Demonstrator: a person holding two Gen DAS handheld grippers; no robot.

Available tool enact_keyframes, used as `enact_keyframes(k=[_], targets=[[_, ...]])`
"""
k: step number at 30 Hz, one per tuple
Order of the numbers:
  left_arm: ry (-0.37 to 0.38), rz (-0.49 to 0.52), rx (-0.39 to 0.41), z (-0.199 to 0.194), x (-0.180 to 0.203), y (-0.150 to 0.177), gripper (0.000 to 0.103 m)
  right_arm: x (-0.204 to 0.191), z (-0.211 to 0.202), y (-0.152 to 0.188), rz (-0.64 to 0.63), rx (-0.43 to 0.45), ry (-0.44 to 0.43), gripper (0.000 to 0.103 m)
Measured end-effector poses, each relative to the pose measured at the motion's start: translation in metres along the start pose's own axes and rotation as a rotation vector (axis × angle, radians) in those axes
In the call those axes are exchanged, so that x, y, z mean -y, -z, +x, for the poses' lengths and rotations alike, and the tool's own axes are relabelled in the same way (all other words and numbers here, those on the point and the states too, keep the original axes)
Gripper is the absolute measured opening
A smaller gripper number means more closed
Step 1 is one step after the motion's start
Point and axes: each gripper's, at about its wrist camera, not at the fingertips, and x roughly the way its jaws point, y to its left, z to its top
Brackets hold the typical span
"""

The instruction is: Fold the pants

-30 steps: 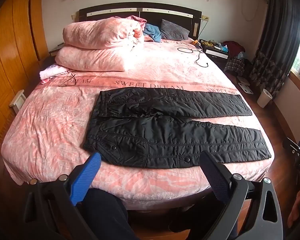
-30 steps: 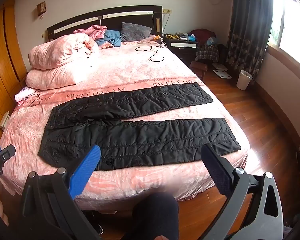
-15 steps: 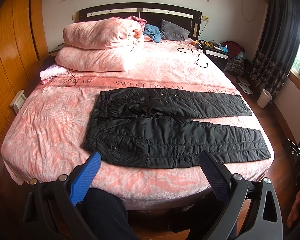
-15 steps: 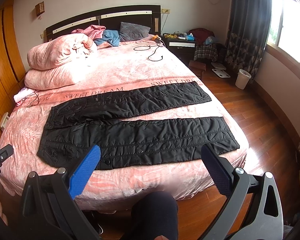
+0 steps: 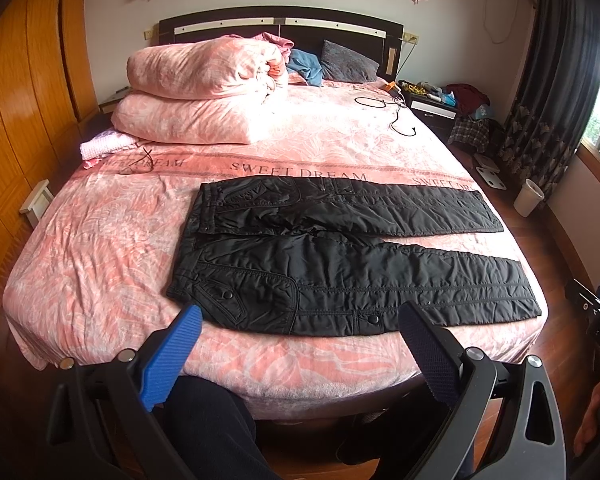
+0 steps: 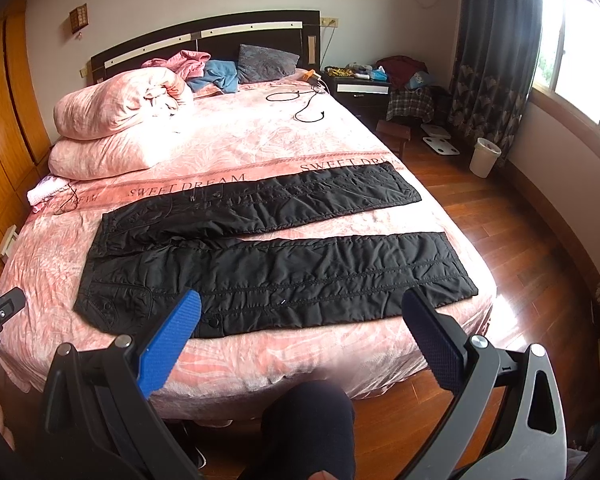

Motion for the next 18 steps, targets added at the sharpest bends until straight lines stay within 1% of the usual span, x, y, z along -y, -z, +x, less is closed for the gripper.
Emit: enact_keyframes(k=[18], targets=[[-0.002, 0.001, 0.002, 0.0003, 0.0009, 0.0006, 0.099, 0.0012, -0.001, 0.001, 0.005, 0.001, 0.0, 0.1]])
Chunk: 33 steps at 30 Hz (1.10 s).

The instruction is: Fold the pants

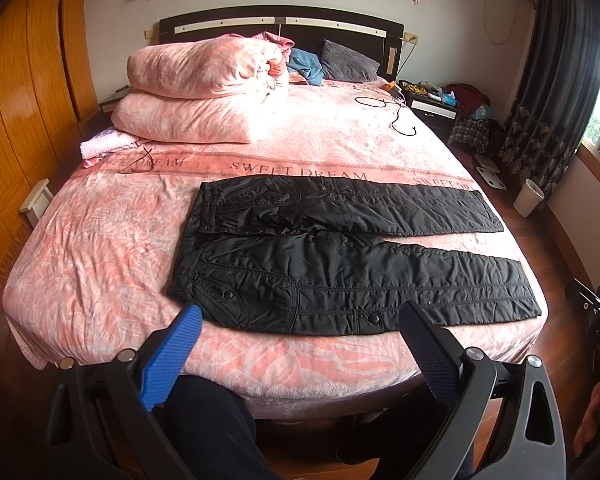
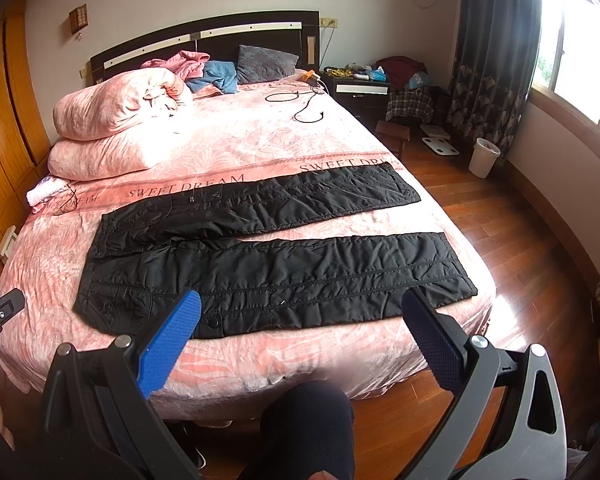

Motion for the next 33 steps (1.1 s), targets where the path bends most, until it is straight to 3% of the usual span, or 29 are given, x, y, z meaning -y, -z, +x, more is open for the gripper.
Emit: enact_keyframes(k=[29, 33], targets=[[0.0, -0.002, -0.002, 0.0005, -0.0003, 0.0002, 0.099, -0.0008, 0.0012, 0.0009, 0.0, -0.003, 0.001, 0.1], [0.062, 0.0, -0.03, 0.0088, -0.0059, 0.0007, 0.099, 0.0016, 0.0046, 0.0024, 0.001, -0.004, 0.006, 0.1]])
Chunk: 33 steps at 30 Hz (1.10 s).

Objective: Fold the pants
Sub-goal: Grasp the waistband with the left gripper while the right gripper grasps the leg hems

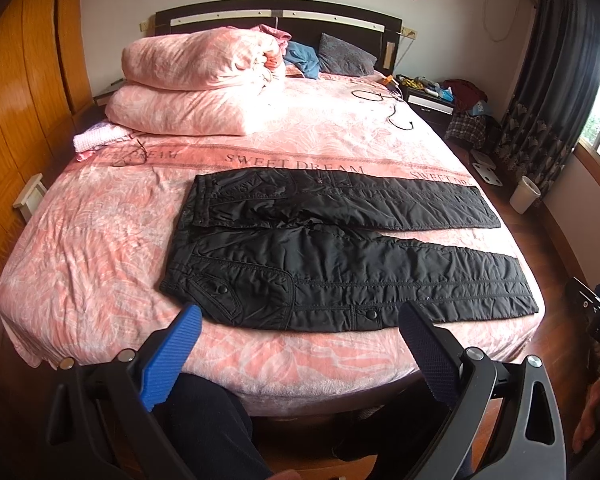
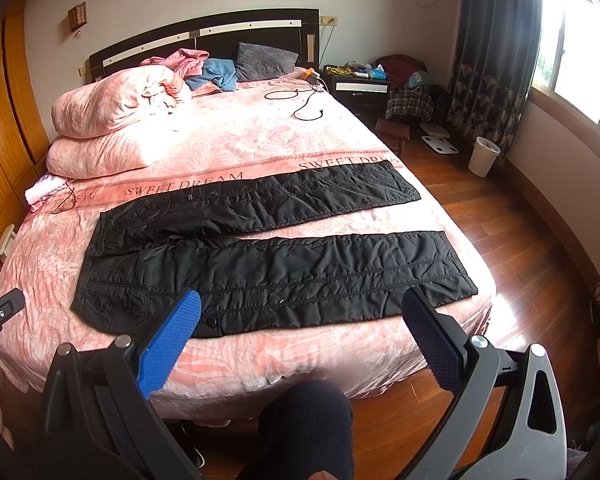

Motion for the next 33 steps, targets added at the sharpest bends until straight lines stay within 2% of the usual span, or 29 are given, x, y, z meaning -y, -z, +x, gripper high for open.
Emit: enact_keyframes(k=[2, 5, 6, 10, 12, 14, 15, 17, 18, 20, 21, 22, 23, 25, 28, 33], targets=[[0.098, -0.026, -0.049, 0.022, -0.018, 0.007, 0.099, 0.003, 0.012, 0.002, -0.003, -0.015, -0.006, 0.1], [0.253, -0.11, -0.262, 0.091, -0.062, 0.017, 0.099, 0.004, 0.042, 0.007, -0.003, -0.076, -0.019, 0.1], [0.265, -0.149, -0.296, 0.108, -0.081, 0.02, 0.099, 0.005, 0.051, 0.009, -0.003, -0.096, -0.021, 0.1], [0.229, -0.354, -0.333, 0.163, -0.171, 0.027, 0.099, 0.009, 0.08, 0.024, -0.006, -0.162, -0.014, 0.1], [0.16, -0.409, -0.361, 0.189, -0.207, 0.027, 0.099, 0.008, 0.093, 0.031, -0.008, -0.188, -0.015, 0.1], [0.132, -0.485, -0.435, 0.216, -0.236, 0.03, 0.099, 0.009, 0.107, 0.037, -0.007, -0.213, -0.023, 0.1], [0.144, -0.528, -0.447, 0.229, -0.251, 0.032, 0.099, 0.01, 0.113, 0.039, 0.0, -0.225, -0.034, 0.1], [0.099, -0.604, -0.455, 0.25, -0.274, 0.038, 0.098, 0.014, 0.125, 0.042, 0.023, -0.242, -0.058, 0.1], [0.122, -0.654, -0.449, 0.258, -0.282, 0.041, 0.098, 0.017, 0.131, 0.043, 0.031, -0.251, -0.059, 0.1], [0.207, -0.703, -0.437, 0.275, -0.289, 0.04, 0.088, 0.021, 0.141, 0.045, 0.039, -0.262, -0.054, 0.1], [0.214, -0.704, -0.452, 0.284, -0.29, 0.04, 0.073, 0.024, 0.146, 0.047, 0.041, -0.266, -0.053, 0.1], [0.224, -0.721, -0.476, 0.294, -0.291, 0.041, 0.054, 0.026, 0.151, 0.049, 0.044, -0.275, -0.052, 0.1], [0.231, -0.739, -0.499, 0.303, -0.291, 0.043, 0.05, 0.03, 0.156, 0.05, 0.05, -0.283, -0.056, 0.1], [0.214, -0.752, -0.523, 0.314, -0.292, 0.046, 0.047, 0.038, 0.166, 0.053, 0.078, -0.299, -0.077, 0.1], [0.214, -0.774, -0.515, 0.315, -0.292, 0.046, 0.047, 0.059, 0.183, 0.059, 0.121, -0.312, -0.103, 0.1], [0.214, -0.813, -0.449, 0.309, -0.294, 0.056, 0.047, 0.149, 0.225, 0.072, 0.371, -0.358, -0.203, 0.098]])
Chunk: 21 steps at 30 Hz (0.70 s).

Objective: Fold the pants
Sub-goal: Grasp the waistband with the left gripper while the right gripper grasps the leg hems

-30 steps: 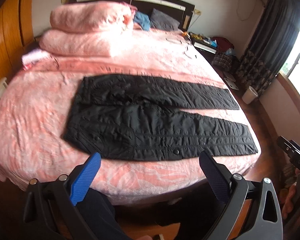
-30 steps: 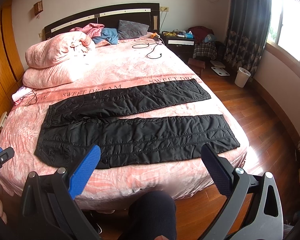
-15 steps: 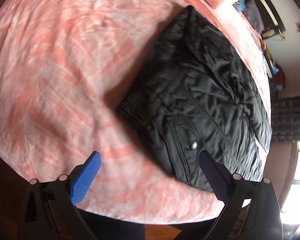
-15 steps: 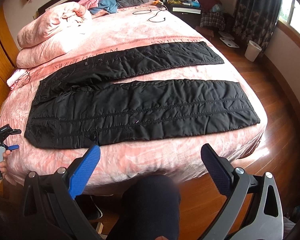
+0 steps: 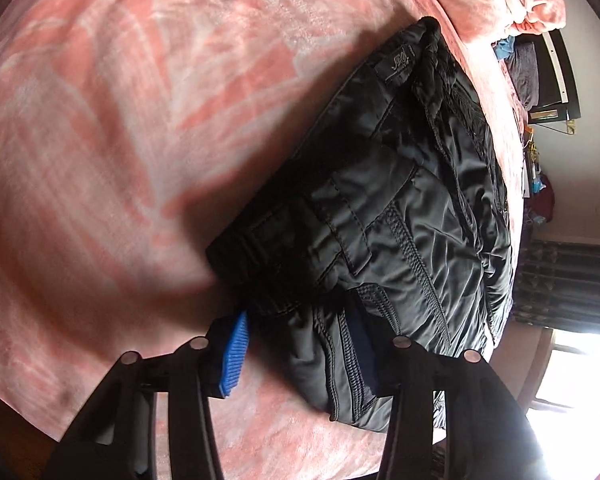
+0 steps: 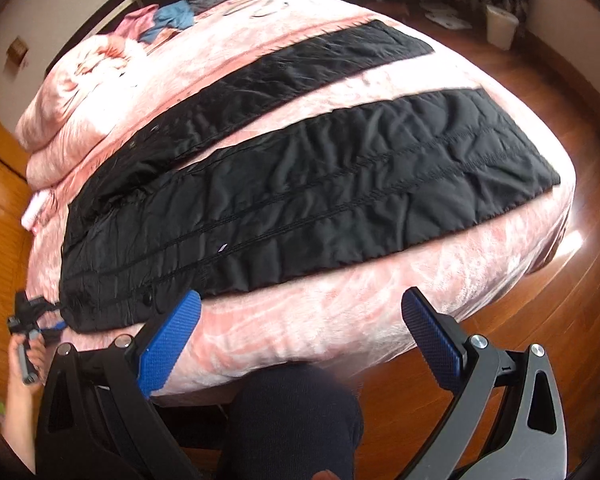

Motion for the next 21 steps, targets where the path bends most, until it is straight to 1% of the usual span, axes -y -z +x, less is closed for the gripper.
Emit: enact_keyframes(k=[1, 2, 3, 4, 5, 6, 7, 8, 9, 10, 11, 13, 14, 15, 16, 17, 18, 19, 20, 21], targets=[[-0.004, 0.008, 0.009, 0.0, 0.0, 0.002, 0.046, 0.027, 0.001, -0.008, 0.064, 0.007, -0.016, 0.097], [-0.013, 0.015, 0.017, -0.001, 0.001, 0.003, 0.045, 0.051, 0.002, -0.016, 0.118, 0.015, -0.013, 0.081], [-0.02, 0.017, 0.023, -0.001, 0.001, 0.004, 0.043, 0.079, 0.004, -0.025, 0.178, 0.008, -0.015, 0.049], [-0.028, 0.017, 0.026, 0.0, 0.003, 0.004, 0.043, 0.103, 0.005, -0.032, 0.236, 0.001, -0.033, 0.039], [-0.037, 0.018, 0.027, 0.001, 0.004, 0.004, 0.043, 0.13, 0.006, -0.039, 0.309, 0.01, -0.058, 0.039], [-0.047, 0.023, 0.027, 0.001, 0.006, 0.003, 0.043, 0.15, 0.007, -0.045, 0.362, 0.016, -0.073, 0.05], [-0.054, 0.032, 0.025, 0.001, 0.008, 0.002, 0.046, 0.173, 0.008, -0.052, 0.416, 0.028, -0.079, 0.059], [-0.055, 0.035, 0.025, 0.002, 0.009, 0.002, 0.049, 0.19, 0.006, -0.057, 0.473, 0.051, -0.073, 0.075], [-0.046, 0.032, 0.03, 0.001, 0.008, 0.001, 0.054, 0.204, 0.004, -0.061, 0.523, 0.078, -0.084, 0.083], [-0.05, 0.029, 0.036, 0.003, 0.01, 0.002, 0.054, 0.215, 0.002, -0.067, 0.557, 0.104, -0.103, 0.083], [-0.062, 0.03, 0.041, 0.003, 0.011, 0.002, 0.054, 0.223, 0.003, -0.072, 0.568, 0.114, -0.1, 0.084], [-0.101, 0.035, 0.06, 0.003, 0.013, 0.004, 0.044, 0.236, 0.01, -0.08, 0.603, 0.111, -0.072, 0.084], [-0.108, 0.028, 0.071, 0.002, 0.011, 0.006, 0.041, 0.241, 0.016, -0.082, 0.615, 0.101, -0.082, 0.084], [-0.106, 0.011, 0.082, 0.001, 0.009, 0.007, 0.035, 0.246, 0.022, -0.085, 0.622, 0.089, -0.086, 0.084], [-0.091, -0.013, 0.091, 0.0, 0.005, 0.008, 0.03, 0.249, 0.028, -0.087, 0.621, 0.077, -0.072, 0.081], [-0.084, -0.031, 0.101, -0.001, 0.004, 0.009, 0.028, 0.25, 0.033, -0.088, 0.614, 0.074, -0.073, 0.07], [-0.081, -0.038, 0.112, -0.002, 0.003, 0.01, 0.024, 0.249, 0.036, -0.087, 0.603, 0.072, -0.072, 0.057], [-0.086, -0.037, 0.123, -0.005, 0.002, 0.012, 0.022, 0.247, 0.037, -0.087, 0.589, 0.086, -0.086, 0.047], [-0.092, -0.032, 0.137, -0.008, 0.003, 0.014, 0.021, 0.245, 0.037, -0.088, 0.584, 0.088, -0.109, 0.027], [-0.1, -0.028, 0.156, -0.013, 0.003, 0.016, 0.02, 0.241, 0.036, -0.086, 0.583, 0.087, -0.127, 0.021]])
